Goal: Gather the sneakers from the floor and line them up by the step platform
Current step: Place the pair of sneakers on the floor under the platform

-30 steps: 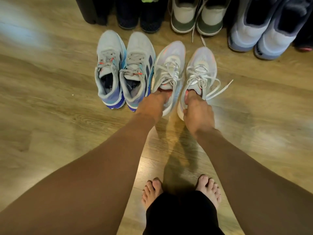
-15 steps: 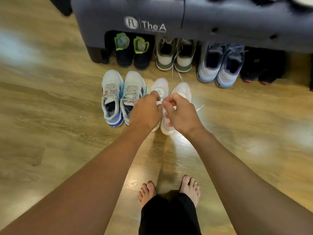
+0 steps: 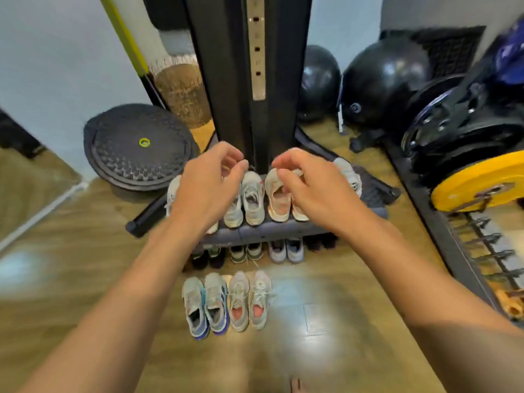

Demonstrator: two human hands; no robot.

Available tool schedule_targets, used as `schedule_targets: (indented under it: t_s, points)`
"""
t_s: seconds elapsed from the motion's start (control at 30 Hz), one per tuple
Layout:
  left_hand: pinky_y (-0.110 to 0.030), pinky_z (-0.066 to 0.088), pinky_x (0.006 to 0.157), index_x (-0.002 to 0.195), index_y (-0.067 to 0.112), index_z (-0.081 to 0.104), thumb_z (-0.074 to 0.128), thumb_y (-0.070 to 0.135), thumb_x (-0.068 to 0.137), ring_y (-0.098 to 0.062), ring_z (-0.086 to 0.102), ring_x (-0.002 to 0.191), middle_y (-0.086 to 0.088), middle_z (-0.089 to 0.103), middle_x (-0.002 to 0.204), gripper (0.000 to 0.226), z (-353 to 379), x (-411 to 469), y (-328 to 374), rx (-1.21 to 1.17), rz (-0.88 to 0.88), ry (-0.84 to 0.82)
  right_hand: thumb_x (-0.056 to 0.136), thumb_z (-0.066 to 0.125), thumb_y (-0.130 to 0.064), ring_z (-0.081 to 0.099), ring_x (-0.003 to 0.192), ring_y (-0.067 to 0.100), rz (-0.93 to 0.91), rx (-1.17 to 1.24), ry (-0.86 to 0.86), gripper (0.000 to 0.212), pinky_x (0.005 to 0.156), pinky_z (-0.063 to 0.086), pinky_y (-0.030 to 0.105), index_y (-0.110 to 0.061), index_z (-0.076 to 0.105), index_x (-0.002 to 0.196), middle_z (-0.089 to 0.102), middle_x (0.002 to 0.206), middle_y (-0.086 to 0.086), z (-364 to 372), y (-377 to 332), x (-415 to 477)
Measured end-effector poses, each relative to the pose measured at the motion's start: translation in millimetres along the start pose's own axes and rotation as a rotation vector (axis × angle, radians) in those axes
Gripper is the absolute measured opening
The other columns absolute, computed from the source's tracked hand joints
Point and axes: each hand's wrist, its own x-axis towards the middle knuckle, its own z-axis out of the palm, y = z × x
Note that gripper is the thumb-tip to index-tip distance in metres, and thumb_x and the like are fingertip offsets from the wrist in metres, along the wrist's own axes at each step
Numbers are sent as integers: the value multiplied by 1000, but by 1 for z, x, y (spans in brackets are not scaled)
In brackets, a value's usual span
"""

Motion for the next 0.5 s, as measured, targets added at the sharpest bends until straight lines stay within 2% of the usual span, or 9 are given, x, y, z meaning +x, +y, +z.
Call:
schedule_targets:
  t_s: [0.13,0.2,0.27,0.4,0.5]
  points:
    - [-18,43,70,98,24,65,56,35,92,-5,61,81,10,65,88,15,-70,20,106,-10,259,25,95,54,-24,61,92,10,-57,-61,142,21,85,49,32,-22,61,114,67,107,-6,-107,-78,-27]
    - [-24,47,73,98,25,65,56,36,92,-7,61,81,10,65,89,16,-101,28,147,-30,374,28,94,57,-26,59,91,6,-72,-110,229,21,85,48,29,-24,61,114,66,106,-8,-151,-112,-39]
    - [-25,48,72,98,24,65,56,37,93,-7,60,79,10,64,88,17,-124,36,184,-73,483,35,93,57,-24,60,89,6,-74,-137,338,20,85,50,32,-23,63,112,66,103,-10,-188,-139,-55]
    - [-24,46,70,97,24,66,58,35,92,-2,59,74,14,63,85,15,-154,45,244,-190,658,60,94,55,-16,66,86,8,-46,-76,597,17,82,54,37,-21,64,107,65,93,-13,-235,-177,-92]
    - [-28,50,74,97,25,66,58,35,93,-3,60,77,19,60,82,14,-159,40,282,-269,767,-1,93,56,-15,66,86,6,-8,-79,762,17,79,55,33,-21,64,107,66,95,-11,-256,-199,-127]
